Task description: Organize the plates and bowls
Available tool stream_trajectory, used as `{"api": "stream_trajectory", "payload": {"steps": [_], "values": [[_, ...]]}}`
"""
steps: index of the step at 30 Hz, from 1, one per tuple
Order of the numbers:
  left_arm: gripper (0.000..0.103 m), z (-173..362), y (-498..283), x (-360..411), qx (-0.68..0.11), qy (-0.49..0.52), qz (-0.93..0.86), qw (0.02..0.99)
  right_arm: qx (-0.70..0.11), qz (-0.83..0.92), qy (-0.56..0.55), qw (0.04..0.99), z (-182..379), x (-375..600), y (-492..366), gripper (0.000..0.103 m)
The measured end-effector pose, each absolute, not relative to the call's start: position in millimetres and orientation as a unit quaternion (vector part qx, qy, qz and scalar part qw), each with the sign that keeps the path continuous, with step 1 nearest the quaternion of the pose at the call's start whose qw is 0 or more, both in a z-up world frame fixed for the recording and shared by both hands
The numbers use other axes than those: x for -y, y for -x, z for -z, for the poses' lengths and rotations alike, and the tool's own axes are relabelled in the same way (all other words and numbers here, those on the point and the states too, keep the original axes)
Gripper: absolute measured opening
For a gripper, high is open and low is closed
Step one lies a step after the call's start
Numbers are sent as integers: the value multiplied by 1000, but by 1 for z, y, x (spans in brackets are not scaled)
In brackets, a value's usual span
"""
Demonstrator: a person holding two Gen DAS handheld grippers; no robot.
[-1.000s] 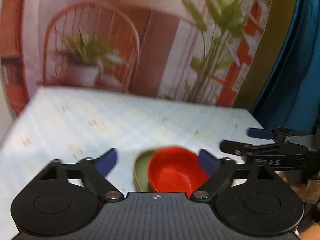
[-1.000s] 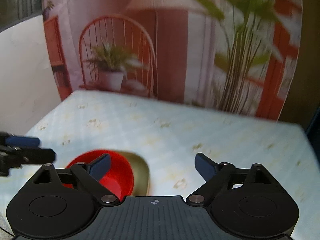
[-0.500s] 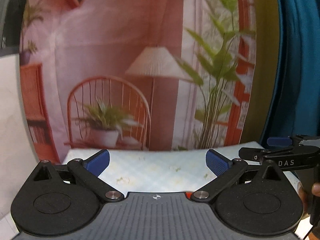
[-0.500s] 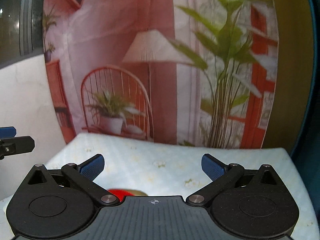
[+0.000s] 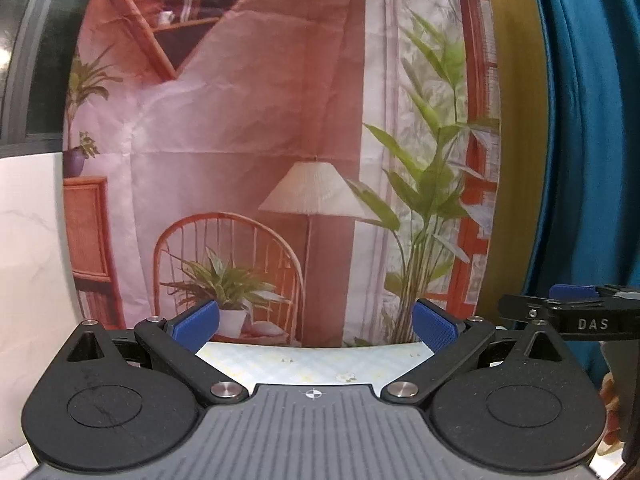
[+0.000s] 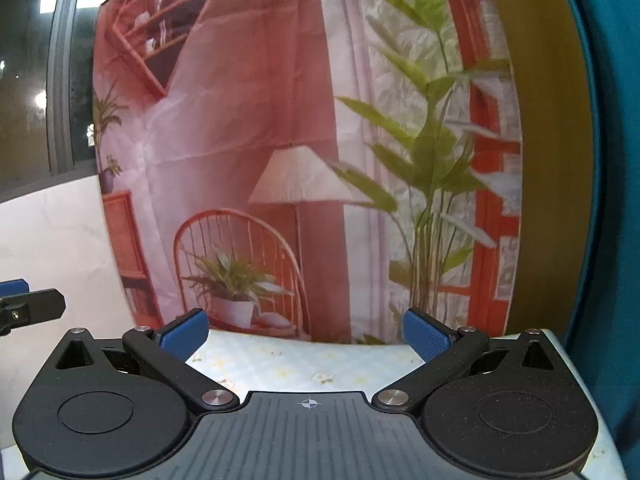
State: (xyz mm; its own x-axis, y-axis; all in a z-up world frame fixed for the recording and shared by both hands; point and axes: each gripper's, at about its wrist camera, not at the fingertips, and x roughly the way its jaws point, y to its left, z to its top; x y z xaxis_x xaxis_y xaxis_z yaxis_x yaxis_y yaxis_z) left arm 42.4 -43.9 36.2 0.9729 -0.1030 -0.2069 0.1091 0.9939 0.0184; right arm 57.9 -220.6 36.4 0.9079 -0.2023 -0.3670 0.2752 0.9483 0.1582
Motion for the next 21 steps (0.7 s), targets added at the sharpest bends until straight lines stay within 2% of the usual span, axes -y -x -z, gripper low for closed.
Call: {"api": "stream_trajectory", "payload": {"steps": [21], "values": [[103, -33, -40, 34, -128, -12, 8, 992, -179, 140, -71, 971, -43, 199, -47, 103]]}}
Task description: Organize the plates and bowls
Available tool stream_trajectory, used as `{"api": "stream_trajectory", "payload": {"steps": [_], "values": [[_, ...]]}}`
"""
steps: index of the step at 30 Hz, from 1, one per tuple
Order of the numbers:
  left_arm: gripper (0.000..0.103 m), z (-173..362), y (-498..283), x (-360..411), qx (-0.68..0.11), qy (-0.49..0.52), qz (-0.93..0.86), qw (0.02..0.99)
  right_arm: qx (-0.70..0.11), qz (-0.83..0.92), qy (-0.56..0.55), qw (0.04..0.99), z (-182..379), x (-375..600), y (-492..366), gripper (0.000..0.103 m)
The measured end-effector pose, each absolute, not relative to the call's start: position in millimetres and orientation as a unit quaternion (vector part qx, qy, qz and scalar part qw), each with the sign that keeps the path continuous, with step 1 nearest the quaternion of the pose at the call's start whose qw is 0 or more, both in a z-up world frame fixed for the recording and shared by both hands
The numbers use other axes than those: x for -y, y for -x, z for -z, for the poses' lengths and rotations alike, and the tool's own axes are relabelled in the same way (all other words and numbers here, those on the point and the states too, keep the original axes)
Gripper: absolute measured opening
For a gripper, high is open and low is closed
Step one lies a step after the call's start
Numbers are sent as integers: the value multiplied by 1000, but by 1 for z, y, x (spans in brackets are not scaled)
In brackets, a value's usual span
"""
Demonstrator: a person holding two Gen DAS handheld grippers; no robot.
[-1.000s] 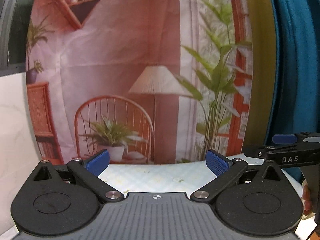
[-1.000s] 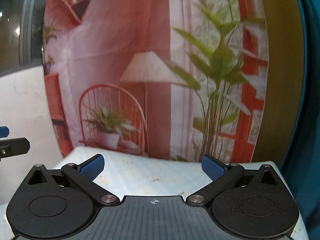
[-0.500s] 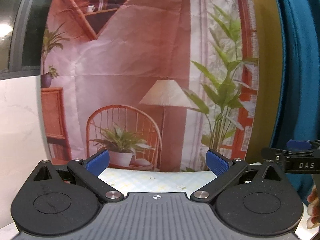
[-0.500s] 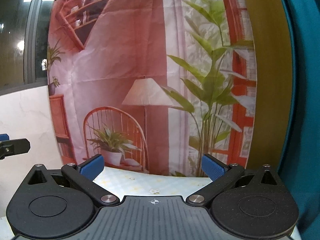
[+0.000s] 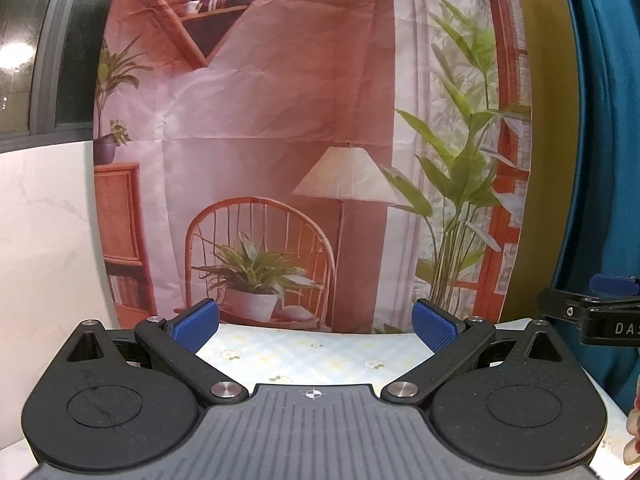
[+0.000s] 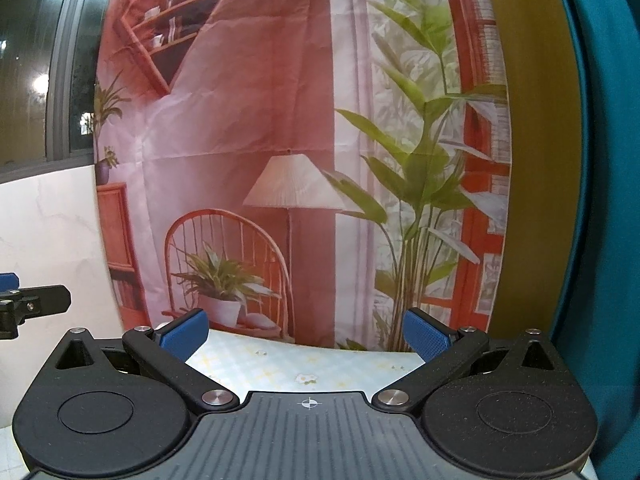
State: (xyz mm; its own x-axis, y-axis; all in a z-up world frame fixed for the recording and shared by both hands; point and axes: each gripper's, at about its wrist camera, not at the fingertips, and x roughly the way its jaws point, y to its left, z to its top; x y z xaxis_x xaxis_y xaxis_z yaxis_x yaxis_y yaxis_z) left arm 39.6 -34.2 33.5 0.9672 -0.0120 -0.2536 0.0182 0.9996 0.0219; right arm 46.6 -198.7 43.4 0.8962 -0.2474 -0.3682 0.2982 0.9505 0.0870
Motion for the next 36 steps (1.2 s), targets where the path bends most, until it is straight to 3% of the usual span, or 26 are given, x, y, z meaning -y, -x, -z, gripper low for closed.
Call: {"api": "stream_trajectory", "payload": {"steps": [36], "values": [[103, -35, -40, 32, -125, -19, 1, 992, -179, 152, -89, 968, -45, 203, -45, 103]]}}
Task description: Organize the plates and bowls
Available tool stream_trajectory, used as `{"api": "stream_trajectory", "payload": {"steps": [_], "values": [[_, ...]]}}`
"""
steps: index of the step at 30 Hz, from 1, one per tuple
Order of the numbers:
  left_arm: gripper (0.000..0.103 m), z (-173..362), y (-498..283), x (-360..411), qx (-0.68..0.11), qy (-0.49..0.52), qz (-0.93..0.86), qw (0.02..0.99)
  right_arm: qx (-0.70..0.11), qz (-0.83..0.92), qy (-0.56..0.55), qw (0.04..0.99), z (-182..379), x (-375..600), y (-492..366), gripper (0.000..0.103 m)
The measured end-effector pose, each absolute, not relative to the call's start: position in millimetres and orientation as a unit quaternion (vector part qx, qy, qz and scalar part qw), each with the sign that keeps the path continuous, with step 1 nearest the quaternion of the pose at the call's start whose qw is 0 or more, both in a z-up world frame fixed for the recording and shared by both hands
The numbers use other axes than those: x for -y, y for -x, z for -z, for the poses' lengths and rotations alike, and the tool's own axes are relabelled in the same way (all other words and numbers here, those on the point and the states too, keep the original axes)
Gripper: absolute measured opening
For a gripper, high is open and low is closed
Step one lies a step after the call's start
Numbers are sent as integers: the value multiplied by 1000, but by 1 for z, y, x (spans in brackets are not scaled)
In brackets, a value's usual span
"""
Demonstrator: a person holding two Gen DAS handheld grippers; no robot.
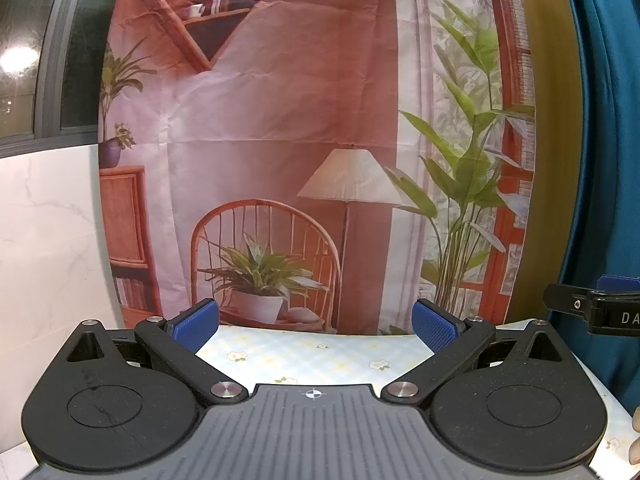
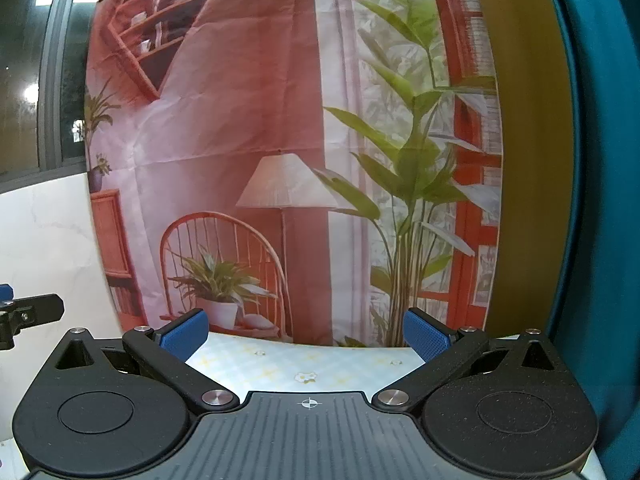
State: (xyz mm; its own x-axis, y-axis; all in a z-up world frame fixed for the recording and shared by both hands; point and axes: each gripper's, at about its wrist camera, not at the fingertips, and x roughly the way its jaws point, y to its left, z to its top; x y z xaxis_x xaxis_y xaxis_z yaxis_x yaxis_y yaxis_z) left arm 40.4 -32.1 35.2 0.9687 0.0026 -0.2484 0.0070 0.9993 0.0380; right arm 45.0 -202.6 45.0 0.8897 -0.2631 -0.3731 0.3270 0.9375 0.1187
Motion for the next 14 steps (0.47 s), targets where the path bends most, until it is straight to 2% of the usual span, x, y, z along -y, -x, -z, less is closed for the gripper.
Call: {"api": "stream_trajectory", "payload": {"steps": [14], "values": [[103, -36, -38, 33, -119, -23, 3, 993, -179, 151, -87, 968, -46, 202, -45, 103]]}}
